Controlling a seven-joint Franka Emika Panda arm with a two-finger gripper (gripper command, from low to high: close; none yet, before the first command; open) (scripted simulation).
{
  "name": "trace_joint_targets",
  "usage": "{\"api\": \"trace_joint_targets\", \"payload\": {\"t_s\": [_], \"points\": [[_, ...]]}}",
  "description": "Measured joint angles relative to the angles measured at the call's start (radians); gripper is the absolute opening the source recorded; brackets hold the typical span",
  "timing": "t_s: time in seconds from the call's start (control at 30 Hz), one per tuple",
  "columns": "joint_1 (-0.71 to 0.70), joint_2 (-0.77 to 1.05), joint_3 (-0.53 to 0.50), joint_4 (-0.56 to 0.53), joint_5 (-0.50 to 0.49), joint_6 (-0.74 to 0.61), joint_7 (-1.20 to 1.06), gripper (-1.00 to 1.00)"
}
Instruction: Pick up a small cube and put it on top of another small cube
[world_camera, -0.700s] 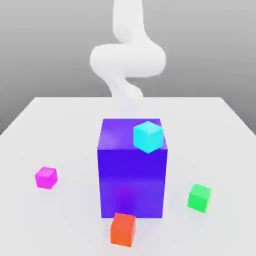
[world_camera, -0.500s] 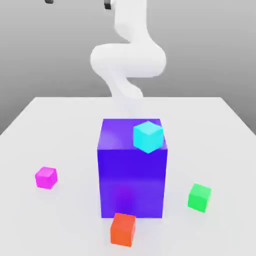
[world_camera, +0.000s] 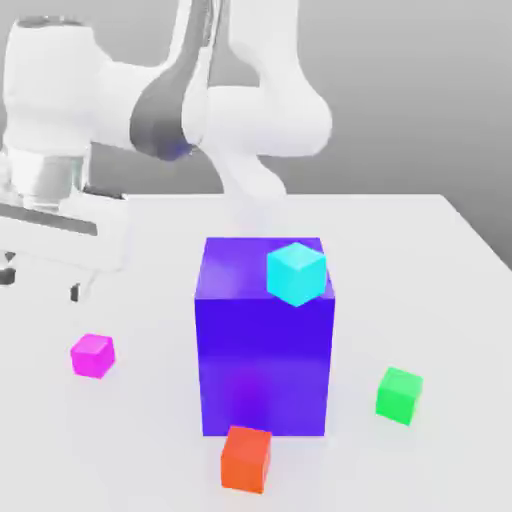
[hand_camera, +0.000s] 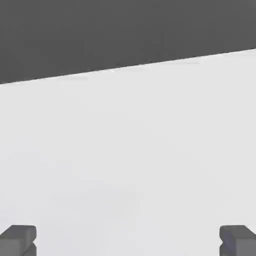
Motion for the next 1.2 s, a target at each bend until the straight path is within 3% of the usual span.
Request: {"api": "trace_joint_targets", "payload": {"t_s": [0.1,0.2,0.33,0.43,0.47,0.67,0.73,0.93,1.13,1.2], "points": [[-0.012,0.082,-0.065,-0.061,0.070,0.064,-0.109,0.00],[-0.059,0.173,-0.074,-0.108,0.235,0.131,-0.273,0.00],[-0.166,0.320,0.113,-0.085,0.498,0.236,-0.469,0.00],[-0.311,0.426,0.277,-0.062,0.583,0.323,-0.538,0.00],[-0.334,0.446,0.302,-0.057,0.594,0.339,-0.548,-1.00],[-0.348,0.456,0.317,-0.055,0.596,0.346,-0.551,-1.00],[-0.314,0.419,0.278,-0.064,0.572,0.316,-0.529,-1.00],[-0.242,0.210,0.126,-0.112,0.282,0.159,-0.315,-1.00],[-0.251,0.122,0.145,-0.014,0.081,0.166,-0.117,-1.00],[-0.192,0.107,0.188,0.011,0.055,0.159,-0.054,-1.00]]}}
